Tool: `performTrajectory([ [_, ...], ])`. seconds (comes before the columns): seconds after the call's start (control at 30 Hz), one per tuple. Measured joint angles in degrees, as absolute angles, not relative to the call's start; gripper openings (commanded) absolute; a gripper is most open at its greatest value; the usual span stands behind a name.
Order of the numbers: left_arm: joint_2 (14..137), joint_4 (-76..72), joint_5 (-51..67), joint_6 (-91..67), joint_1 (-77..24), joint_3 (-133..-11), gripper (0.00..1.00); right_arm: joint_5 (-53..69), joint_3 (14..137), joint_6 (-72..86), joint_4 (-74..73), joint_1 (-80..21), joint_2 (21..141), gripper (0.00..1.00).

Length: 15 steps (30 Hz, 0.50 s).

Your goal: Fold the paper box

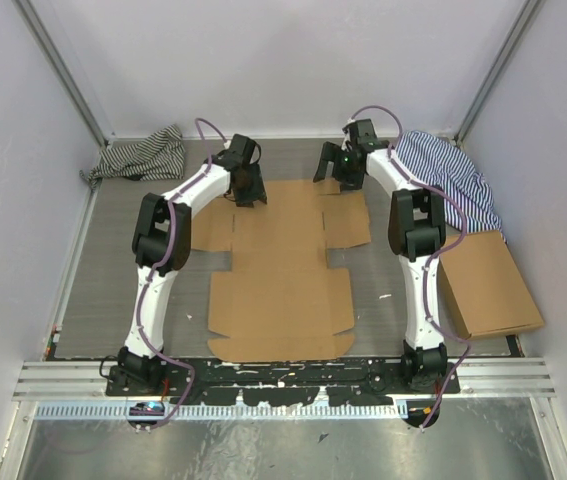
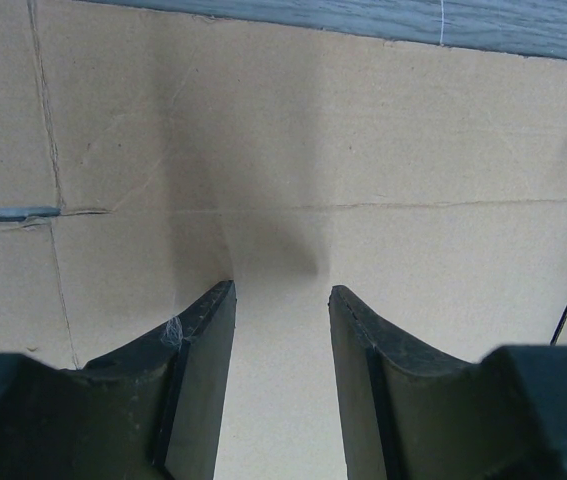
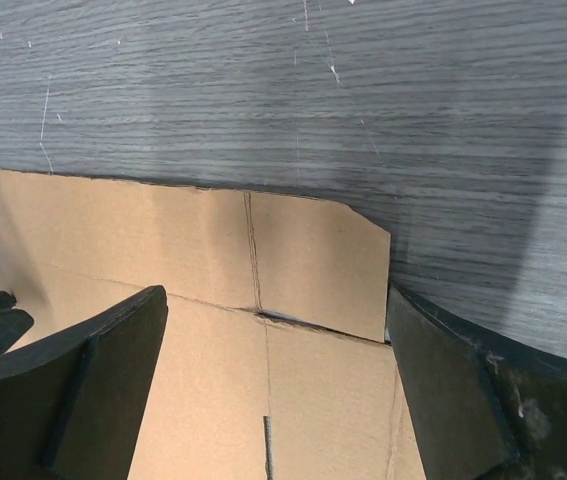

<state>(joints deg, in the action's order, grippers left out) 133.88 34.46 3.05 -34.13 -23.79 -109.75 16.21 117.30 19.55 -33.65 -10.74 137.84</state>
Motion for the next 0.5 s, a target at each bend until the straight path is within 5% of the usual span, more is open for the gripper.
performTrajectory([
  [0.5, 133.93, 34.63, 3.03, -34.30, -23.77, -109.86, 0.50, 17.32, 115.26, 19.66, -31.70, -11.20, 134.80, 0.95],
])
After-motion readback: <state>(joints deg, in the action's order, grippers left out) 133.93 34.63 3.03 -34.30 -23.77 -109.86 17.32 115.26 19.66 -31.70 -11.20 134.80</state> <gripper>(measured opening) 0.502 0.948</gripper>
